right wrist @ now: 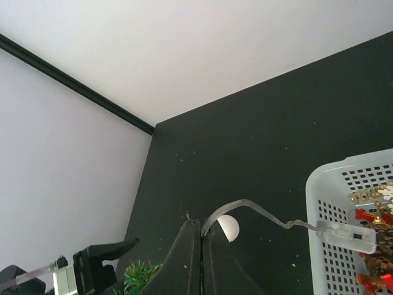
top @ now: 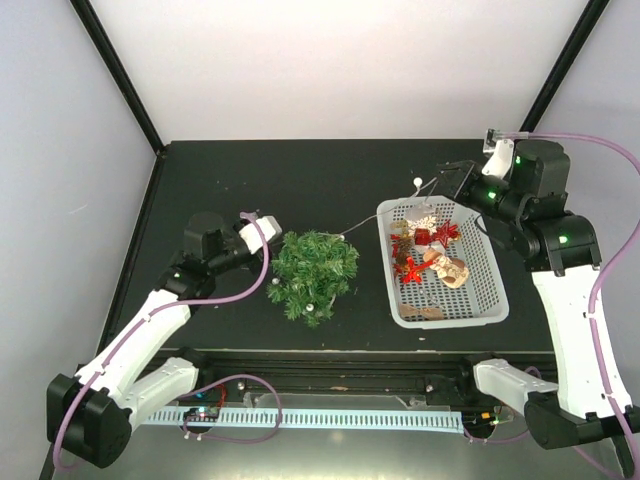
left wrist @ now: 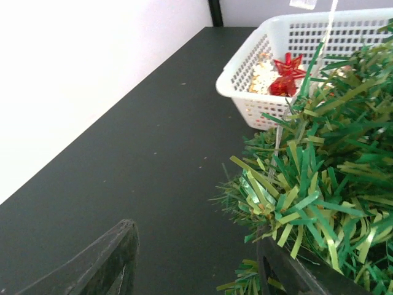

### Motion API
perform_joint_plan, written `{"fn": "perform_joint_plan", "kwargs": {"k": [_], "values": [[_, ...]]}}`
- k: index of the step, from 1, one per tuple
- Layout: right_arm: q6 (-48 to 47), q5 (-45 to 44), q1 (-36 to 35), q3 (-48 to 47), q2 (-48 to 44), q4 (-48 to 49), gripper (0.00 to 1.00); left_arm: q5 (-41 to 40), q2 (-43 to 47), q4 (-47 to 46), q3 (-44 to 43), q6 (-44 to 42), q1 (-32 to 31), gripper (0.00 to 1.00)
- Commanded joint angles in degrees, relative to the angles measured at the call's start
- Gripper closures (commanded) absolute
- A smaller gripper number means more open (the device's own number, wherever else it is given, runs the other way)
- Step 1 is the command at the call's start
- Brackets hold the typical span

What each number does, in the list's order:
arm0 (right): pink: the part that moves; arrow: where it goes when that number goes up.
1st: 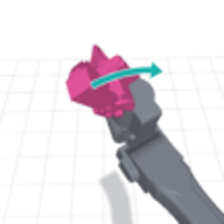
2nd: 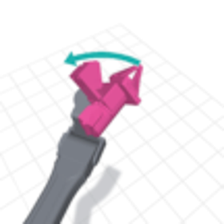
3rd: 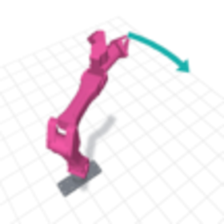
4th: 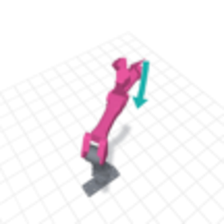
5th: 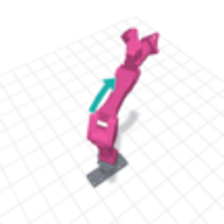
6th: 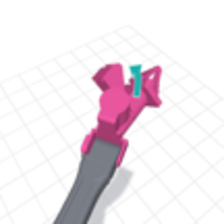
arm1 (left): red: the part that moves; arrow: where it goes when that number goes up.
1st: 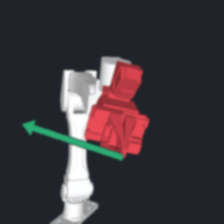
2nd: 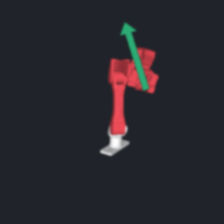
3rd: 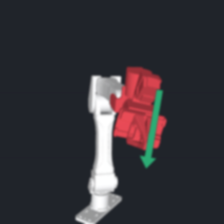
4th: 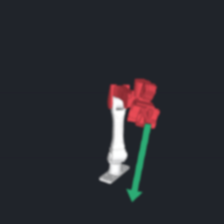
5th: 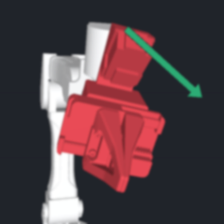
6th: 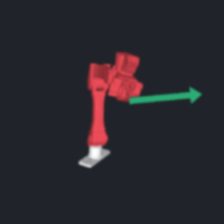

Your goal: Decorate the small christmas tree

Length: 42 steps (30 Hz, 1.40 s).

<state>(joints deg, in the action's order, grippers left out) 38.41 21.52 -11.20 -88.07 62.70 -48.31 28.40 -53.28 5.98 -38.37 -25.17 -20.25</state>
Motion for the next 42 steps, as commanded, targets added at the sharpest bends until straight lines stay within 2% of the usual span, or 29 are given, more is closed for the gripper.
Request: {"fn": "perform_joint_plan", "kwargs": {"k": [1,12,18,26,30,34,42], "values": [[-2.28,-1.25,-0.76,-1.42,-1.77,-0.33,0.99,-4.41,-0.54,-1.21,-2.72,-1.61,1.34,0.46],[-6.94,-5.67,-3.07,-4.12,-1.68,-5.18,0.99,-8.24,-1.50,-0.58,-4.60,-2.40,3.44,0.41],[-10.30,-14.65,-9.62,-5.77,-2.98,-10.54,0.99,-10.72,-1.64,0.53,-6.29,-2.35,4.35,0.35],[-9.45,-21.23,-16.69,0.82,-7.99,-14.56,0.99,-12.89,-2.39,2.12,-9.28,-1.72,5.92,0.28],[-9.45,-32.19,-25.00,-0.11,-8.25,-18.14,0.99,-13.49,-2.88,3.53,-11.57,-1.07,6.89,0.25],[-8.57,-38.67,-34.04,-0.38,-6.60,-21.12,0.99,-13.64,-3.45,5.20,-14.94,-0.10,7.71,0.22],[-2.32,-52.46,-59.65,-8.52,4.02,-29.01,0.99,-12.26,-3.33,12.54,-27.47,1.75,7.90,0.18]]}}
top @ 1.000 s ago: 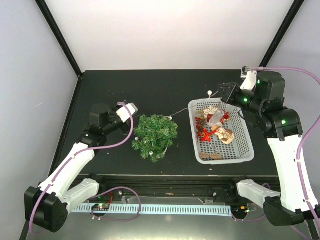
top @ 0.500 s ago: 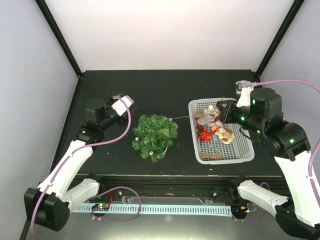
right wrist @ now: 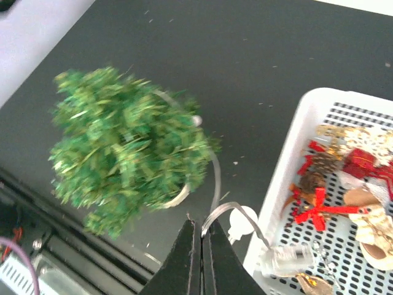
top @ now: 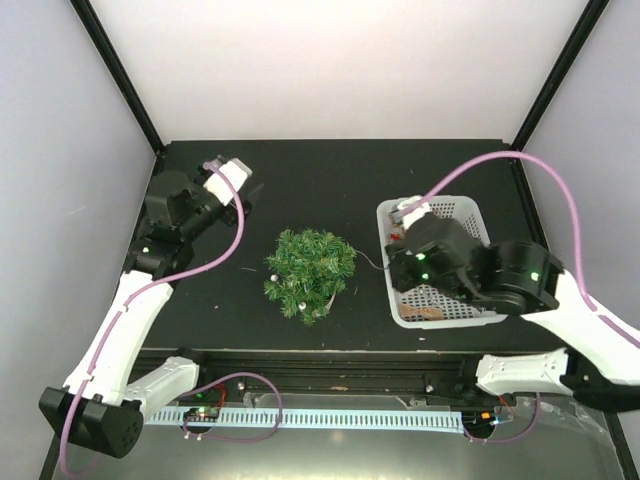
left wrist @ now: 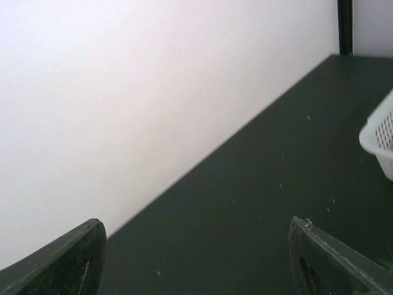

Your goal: Decorate the small christmas tree

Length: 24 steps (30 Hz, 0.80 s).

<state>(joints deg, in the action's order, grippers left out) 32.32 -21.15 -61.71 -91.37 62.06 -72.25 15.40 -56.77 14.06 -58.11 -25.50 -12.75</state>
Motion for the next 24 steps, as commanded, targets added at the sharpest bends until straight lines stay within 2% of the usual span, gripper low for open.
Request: {"fn": "perform_joint_plan", "kwargs": {"k": [1,8,10,14,17,19,21,24], "values": [[4.33,-10.78,-11.42,-6.68,6.32,-5.94,0.99,1.09,0.28,5.32,-9.37,2.61,0.39,0.18],[4.01,-9.34,-17.44,-11.65,11.64,-6.11,0.99,8.36,0.55,12.77,-19.69,5.43,0.36,0.15],[3.69,-8.27,-18.04,-12.26,12.66,-6.91,0.99,13.98,0.64,17.30,-22.77,4.08,0.36,0.15],[2.73,-4.76,-18.79,-12.91,13.30,-6.40,0.99,32.40,0.57,32.61,-26.85,-4.04,0.35,0.17],[2.84,-3.22,-18.79,-13.37,12.85,-5.21,0.99,44.01,0.60,41.64,-24.86,-9.50,0.15,0.20],[2.93,-2.88,-18.79,-14.08,12.74,-4.74,0.99,48.15,0.60,46.23,-22.36,-12.45,-0.89,0.25],[2.77,-2.85,-18.82,-14.82,12.80,-4.25,0.99,50.08,1.18,47.86,-19.68,-13.12,-2.58,0.31],[2.84,-2.64,-18.79,-16.51,13.60,-4.23,0.99,48.98,3.09,49.26,-15.52,-15.40,-6.78,0.34]]}}
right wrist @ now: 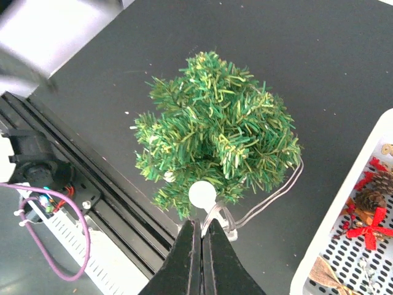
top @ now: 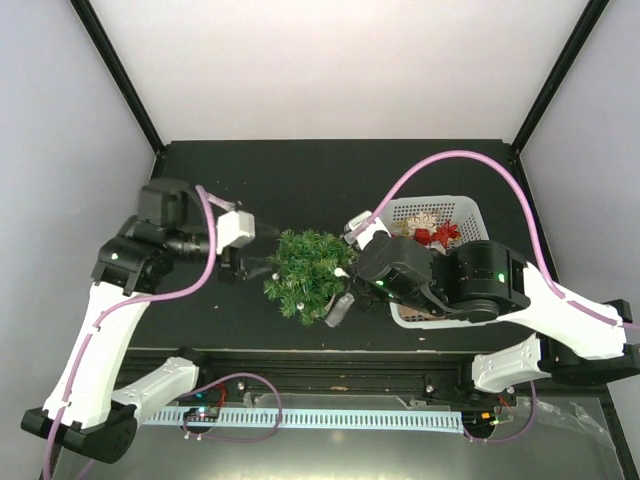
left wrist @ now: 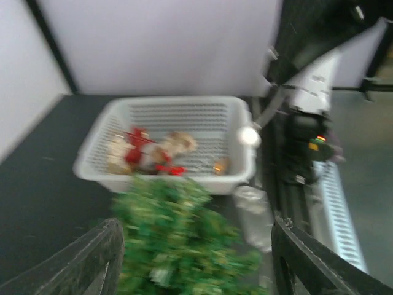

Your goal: Decorate the small christmas tree

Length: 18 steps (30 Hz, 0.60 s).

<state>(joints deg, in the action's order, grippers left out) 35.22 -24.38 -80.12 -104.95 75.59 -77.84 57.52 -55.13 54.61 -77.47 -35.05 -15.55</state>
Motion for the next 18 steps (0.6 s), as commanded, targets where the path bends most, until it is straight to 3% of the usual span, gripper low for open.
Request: {"fn": "perform_joint_plan", "kwargs": {"k": [1,8,12,18], "values": [[0.03,0.71,-0.39,-3.57,0.49,1.22,0.99,6.26,1.86,9.20,4.97,-6.57,-5.19,0.36],[0.29,1.53,-0.44,-7.24,3.10,1.80,0.99,5.28,3.21,7.89,12.48,-5.38,-11.53,0.41],[0.43,1.95,-0.39,-9.56,4.94,1.57,0.99,4.60,3.16,-1.90,17.00,4.42,-13.20,0.33],[1.15,2.11,-0.39,-10.61,5.83,1.95,0.99,-0.75,2.09,-18.19,22.01,18.86,-16.49,0.31]]}}
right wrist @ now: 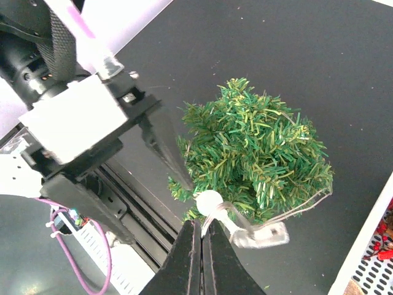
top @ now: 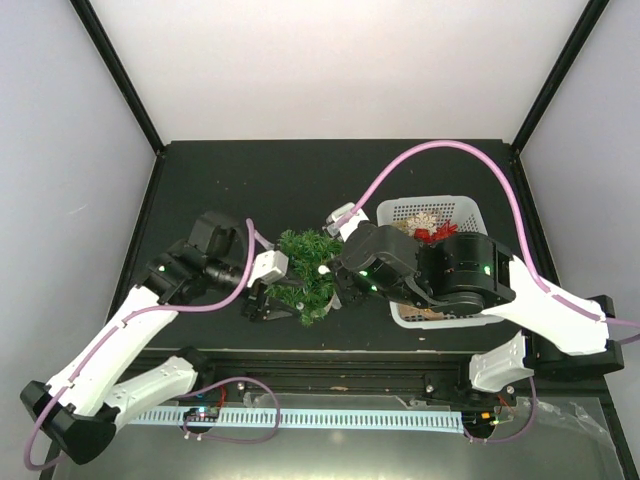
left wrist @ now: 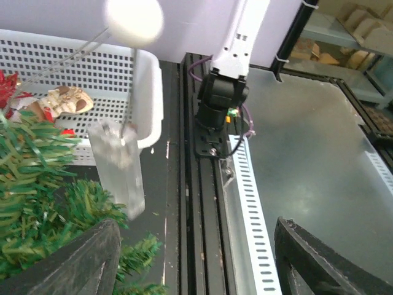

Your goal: Decorate the small christmas tree

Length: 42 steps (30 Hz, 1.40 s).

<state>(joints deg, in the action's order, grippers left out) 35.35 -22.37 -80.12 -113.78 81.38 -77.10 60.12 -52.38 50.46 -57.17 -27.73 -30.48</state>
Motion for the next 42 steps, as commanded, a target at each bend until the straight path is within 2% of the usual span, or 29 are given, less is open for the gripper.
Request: {"fn": "perform_joint_plan", "kwargs": {"k": [1,4,10,15,22,24,33,34,40,42], "values": [[1.15,0.19,-0.39,-1.82,0.19,1.17,0.99,-3.72,-0.70,-16.52,2.65,13.47,-1.71,0.30],[1.62,0.31,-0.42,-2.00,0.40,1.41,0.99,-5.34,-0.56,-25.11,5.50,19.16,-3.39,0.30],[2.17,0.69,-0.39,-2.23,0.62,2.03,0.99,-9.47,-3.03,-36.19,8.91,25.86,-8.14,0.28],[2.59,0.66,-0.39,-1.61,0.32,2.30,0.99,-12.26,-6.06,-41.03,8.32,27.90,-11.27,0.28],[2.83,0.33,-0.36,0.17,-0.32,2.89,0.99,-11.86,-8.52,-44.69,6.51,29.28,-12.91,0.30],[2.73,0.31,-0.42,0.36,-0.35,3.13,0.99,-11.56,-8.91,-44.85,6.22,29.31,-13.02,0.38],[2.86,-1.70,-0.30,1.61,-1.28,3.10,0.99,-9.35,-7.01,-38.90,6.52,27.40,-13.22,0.95],[3.22,-2.08,-0.30,2.00,-1.81,3.10,0.99,-9.28,-6.43,-37.65,6.54,27.03,-13.23,0.98],[5.97,-3.20,-0.31,6.60,-5.55,3.63,0.99,-6.38,-3.35,-29.88,5.81,23.12,-13.20,0.99],[6.23,-2.09,-0.28,8.62,-7.81,4.77,0.95,-6.30,-2.56,-27.73,5.43,21.64,-13.20,0.98]]}}
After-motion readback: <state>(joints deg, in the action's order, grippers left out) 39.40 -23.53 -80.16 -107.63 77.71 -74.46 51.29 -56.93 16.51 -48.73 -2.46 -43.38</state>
